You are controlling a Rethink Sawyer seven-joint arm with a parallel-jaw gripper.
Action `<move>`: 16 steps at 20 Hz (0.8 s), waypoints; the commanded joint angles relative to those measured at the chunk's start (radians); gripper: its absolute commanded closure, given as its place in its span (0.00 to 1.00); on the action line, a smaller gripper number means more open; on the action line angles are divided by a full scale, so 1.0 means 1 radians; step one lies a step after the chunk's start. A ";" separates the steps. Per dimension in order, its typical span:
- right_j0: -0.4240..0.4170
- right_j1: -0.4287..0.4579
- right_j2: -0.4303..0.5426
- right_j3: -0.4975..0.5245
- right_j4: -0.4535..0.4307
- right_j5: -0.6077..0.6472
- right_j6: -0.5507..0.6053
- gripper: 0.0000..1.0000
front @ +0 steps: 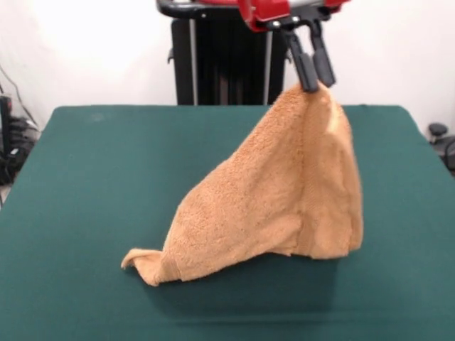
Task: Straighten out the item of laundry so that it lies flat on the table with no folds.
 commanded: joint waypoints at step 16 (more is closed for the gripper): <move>0.142 -0.019 -0.117 0.048 -0.075 0.146 0.054 1.00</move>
